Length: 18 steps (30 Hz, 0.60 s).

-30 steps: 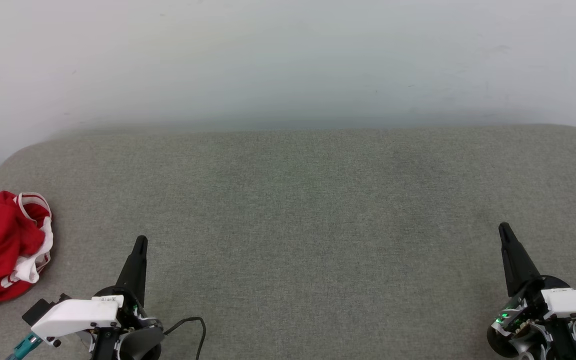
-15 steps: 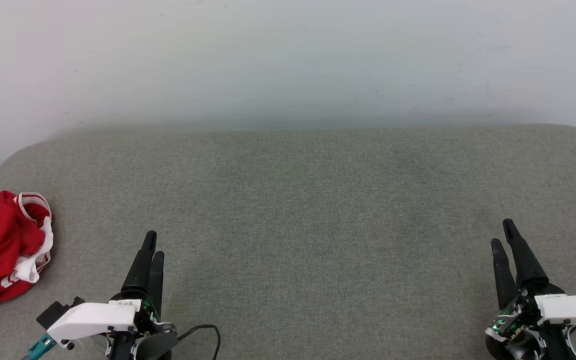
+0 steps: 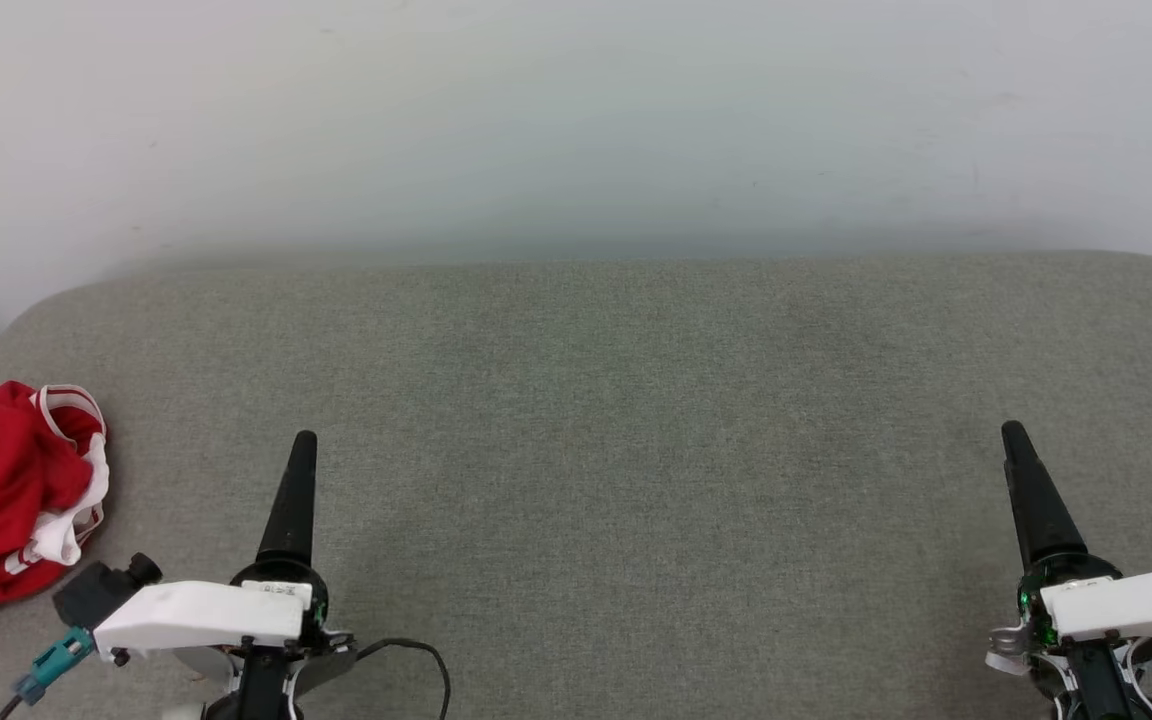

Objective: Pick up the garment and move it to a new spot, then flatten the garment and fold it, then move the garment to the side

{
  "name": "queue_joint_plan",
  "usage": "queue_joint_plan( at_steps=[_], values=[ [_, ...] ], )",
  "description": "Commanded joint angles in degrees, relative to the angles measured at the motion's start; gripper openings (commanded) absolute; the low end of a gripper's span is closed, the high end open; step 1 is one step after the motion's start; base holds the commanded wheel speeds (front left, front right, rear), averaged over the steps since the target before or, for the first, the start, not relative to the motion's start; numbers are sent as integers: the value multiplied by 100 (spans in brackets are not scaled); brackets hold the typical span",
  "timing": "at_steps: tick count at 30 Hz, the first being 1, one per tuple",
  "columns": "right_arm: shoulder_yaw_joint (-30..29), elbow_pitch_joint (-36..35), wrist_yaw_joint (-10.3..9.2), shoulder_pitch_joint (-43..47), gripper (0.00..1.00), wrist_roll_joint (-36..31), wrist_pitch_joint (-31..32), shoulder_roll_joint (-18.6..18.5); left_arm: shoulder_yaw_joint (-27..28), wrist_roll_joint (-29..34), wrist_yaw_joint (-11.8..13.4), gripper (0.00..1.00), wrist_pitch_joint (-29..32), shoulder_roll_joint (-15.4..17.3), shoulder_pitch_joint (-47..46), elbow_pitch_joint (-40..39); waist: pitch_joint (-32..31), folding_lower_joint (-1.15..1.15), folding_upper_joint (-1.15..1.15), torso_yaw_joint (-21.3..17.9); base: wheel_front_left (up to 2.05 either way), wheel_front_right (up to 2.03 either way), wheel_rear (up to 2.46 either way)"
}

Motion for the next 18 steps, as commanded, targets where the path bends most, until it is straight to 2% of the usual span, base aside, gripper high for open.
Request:
queue_joint_plan(
  at_steps=[1,9,18],
  values=[
    [-3,-123,1,-48,100,-337,-63,-41,-81,389,-3,100,-59,14,-155,-154,-1,0,-1,0,0,0,0],
    [70,-200,1,-34,100,-1793,-237,-1,-222,1718,24,100,-232,14,-87,-297,-10,0,-1,-12,0,0,0],
    [173,-251,1,2,100,-2819,-300,-42,-465,2994,72,100,-415,90,-49,-189,-29,0,-1,-2,0,0,0]
  ],
)
